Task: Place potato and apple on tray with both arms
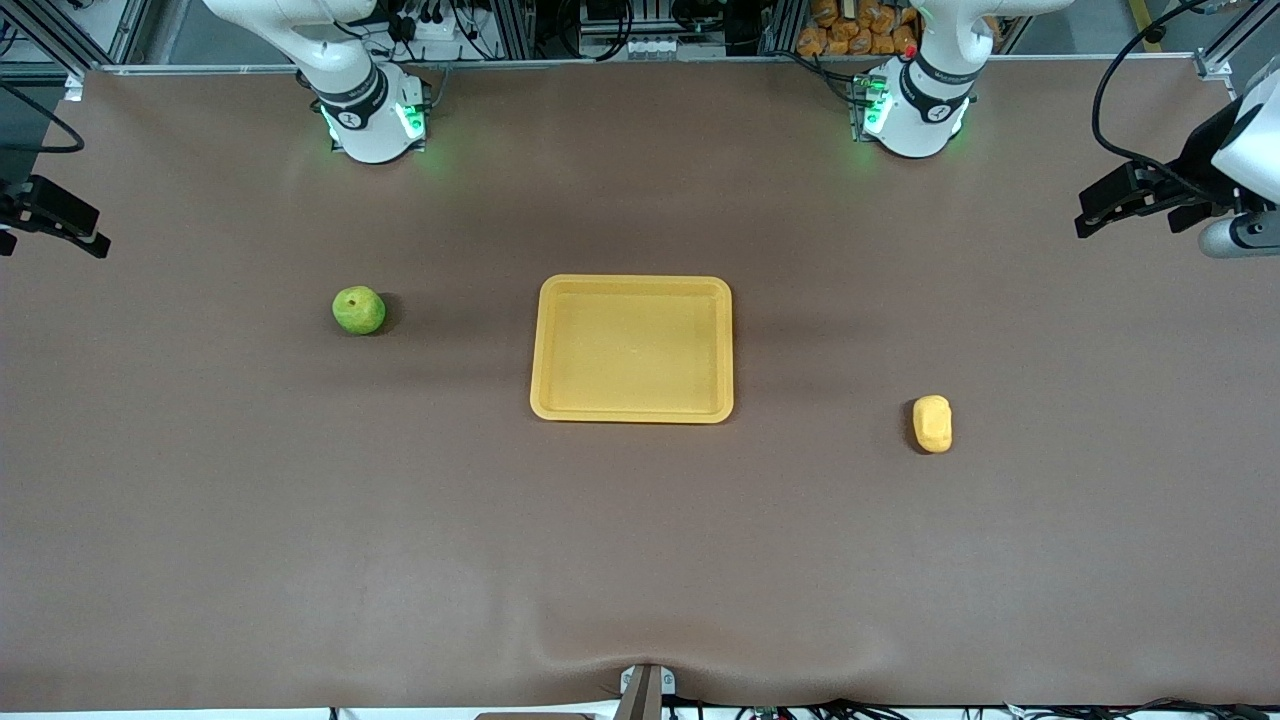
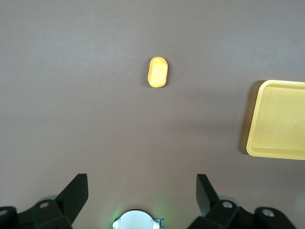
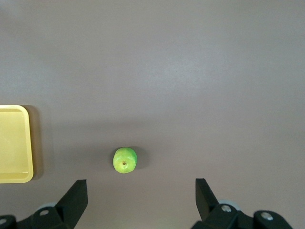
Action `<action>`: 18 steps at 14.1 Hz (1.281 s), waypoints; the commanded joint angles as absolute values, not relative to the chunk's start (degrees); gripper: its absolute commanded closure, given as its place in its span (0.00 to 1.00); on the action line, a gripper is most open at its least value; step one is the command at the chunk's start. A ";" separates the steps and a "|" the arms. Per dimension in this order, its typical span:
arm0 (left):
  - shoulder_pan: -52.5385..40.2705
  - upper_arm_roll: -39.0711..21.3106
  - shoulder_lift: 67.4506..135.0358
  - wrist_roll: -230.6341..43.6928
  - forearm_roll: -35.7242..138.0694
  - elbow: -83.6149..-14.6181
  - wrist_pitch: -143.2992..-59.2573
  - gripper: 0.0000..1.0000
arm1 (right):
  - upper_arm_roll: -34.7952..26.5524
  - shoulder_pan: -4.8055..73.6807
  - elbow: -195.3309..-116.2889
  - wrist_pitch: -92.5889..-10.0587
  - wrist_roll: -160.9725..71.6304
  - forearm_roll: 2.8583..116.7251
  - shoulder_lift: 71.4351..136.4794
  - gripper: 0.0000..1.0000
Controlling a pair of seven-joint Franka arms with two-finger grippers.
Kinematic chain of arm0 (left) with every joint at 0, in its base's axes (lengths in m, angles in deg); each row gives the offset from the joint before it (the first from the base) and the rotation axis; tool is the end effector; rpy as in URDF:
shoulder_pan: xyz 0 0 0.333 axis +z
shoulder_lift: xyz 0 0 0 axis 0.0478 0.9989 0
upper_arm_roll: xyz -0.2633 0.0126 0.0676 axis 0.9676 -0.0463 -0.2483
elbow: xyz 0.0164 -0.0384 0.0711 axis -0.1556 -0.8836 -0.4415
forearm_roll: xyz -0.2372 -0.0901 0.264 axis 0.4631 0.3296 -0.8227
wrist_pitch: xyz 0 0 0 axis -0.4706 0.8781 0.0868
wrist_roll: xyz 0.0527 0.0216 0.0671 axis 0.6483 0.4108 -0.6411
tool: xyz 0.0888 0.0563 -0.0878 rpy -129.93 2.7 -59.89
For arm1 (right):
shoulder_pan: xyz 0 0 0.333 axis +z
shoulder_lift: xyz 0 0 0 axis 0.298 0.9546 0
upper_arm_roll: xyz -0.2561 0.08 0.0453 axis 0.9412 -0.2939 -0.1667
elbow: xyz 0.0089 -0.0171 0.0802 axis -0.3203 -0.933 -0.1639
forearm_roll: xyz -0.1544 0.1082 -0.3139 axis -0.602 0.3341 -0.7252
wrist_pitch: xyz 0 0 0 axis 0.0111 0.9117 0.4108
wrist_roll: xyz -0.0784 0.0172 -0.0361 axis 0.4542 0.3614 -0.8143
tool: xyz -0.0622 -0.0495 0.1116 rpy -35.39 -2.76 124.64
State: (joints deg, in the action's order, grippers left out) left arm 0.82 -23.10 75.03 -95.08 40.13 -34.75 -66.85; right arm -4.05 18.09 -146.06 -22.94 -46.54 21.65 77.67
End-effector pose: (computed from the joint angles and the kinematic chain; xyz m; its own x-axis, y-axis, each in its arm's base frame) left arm 0.5077 -0.0476 0.5818 0.9986 0.0417 -0.0314 0.0404 -0.9983 -0.0411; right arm 0.5076 -0.0462 0.5782 0.9995 -0.0290 0.0109 -0.0292 -0.9994 0.0171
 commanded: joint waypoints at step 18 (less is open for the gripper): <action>1.25 -24.04 76.50 -94.40 40.07 -36.85 -68.22 0.00 | -4.65 17.69 -144.68 -22.01 -45.84 21.36 82.07 0.00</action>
State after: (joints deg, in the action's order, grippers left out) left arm 1.26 -23.79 76.47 -95.00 40.13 -35.99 -67.21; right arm -4.21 18.09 -146.06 -22.84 -46.53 21.66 80.50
